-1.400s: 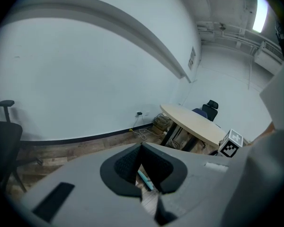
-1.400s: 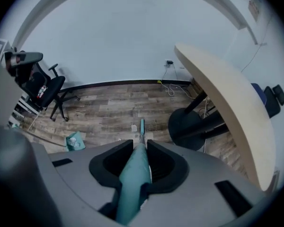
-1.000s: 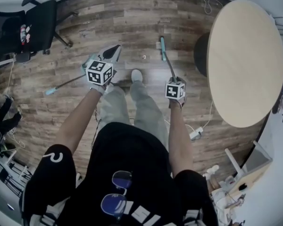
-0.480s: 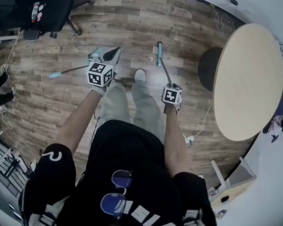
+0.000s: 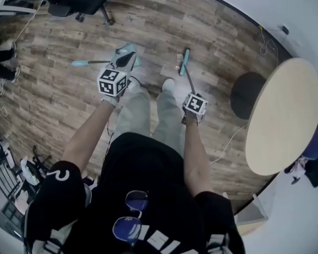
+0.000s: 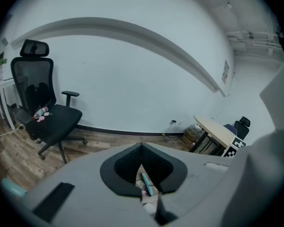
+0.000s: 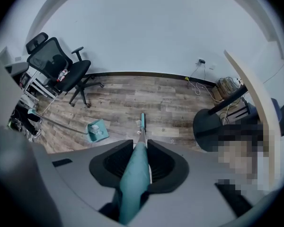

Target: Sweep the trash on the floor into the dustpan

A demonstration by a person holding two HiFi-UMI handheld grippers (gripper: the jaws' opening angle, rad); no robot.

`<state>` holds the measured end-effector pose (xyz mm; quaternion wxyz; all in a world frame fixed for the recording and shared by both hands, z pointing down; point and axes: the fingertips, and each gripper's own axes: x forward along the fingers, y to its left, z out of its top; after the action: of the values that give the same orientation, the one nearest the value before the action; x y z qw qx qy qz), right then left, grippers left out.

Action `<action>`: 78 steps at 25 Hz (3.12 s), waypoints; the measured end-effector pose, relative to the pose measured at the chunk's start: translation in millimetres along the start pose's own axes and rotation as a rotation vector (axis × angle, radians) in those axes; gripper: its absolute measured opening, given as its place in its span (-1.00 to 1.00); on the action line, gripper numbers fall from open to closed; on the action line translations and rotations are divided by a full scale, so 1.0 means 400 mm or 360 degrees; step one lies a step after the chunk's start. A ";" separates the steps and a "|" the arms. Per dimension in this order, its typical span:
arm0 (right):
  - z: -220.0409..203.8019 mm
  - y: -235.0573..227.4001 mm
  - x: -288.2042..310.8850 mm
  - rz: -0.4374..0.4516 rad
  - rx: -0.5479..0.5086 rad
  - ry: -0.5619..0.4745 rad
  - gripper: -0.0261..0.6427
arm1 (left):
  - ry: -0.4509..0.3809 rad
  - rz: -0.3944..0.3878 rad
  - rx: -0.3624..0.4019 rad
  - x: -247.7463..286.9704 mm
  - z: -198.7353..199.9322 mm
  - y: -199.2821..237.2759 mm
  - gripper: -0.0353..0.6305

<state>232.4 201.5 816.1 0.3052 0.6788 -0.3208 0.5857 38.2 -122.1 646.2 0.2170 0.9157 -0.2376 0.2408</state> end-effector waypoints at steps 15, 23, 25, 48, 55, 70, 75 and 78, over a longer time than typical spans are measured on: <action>0.117 0.387 0.006 0.0147 -0.0173 -0.0172 -0.67 | -0.0115 0.0306 -0.0182 -0.290 -0.072 0.340 -0.90; 0.129 0.549 0.001 0.0011 -0.0367 -0.0128 -0.67 | -0.0168 0.0430 -0.0277 -0.408 -0.108 0.473 -0.90; 0.128 0.684 0.005 0.0288 -0.0377 -0.0169 -0.67 | -0.0178 0.0463 -0.0304 -0.443 -0.123 0.502 -0.90; 0.235 0.812 -0.142 0.0382 -0.0736 -0.0337 -0.67 | -0.0363 0.0546 -0.0420 -0.598 -0.057 0.642 -0.90; 0.266 0.716 -0.127 0.0350 -0.0542 -0.0384 -0.67 | -0.0277 0.0400 -0.0343 -0.494 -0.044 0.583 -0.90; 0.253 0.448 -0.137 0.0253 -0.0093 -0.0457 -0.67 | -0.0123 0.0060 -0.0143 -0.241 0.013 0.400 -0.90; 0.238 0.370 -0.111 0.0213 0.0003 -0.0427 -0.67 | -0.0079 -0.0037 -0.0071 -0.161 0.028 0.324 -0.90; 0.232 0.328 -0.091 0.0174 0.0039 -0.0412 -0.67 | -0.0062 -0.0086 -0.0035 -0.126 0.036 0.285 -0.90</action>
<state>180.1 51.1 773.2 0.2206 0.7339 -0.3870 0.5128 -57.3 -203.4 639.8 0.2287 0.9238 -0.2197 0.2145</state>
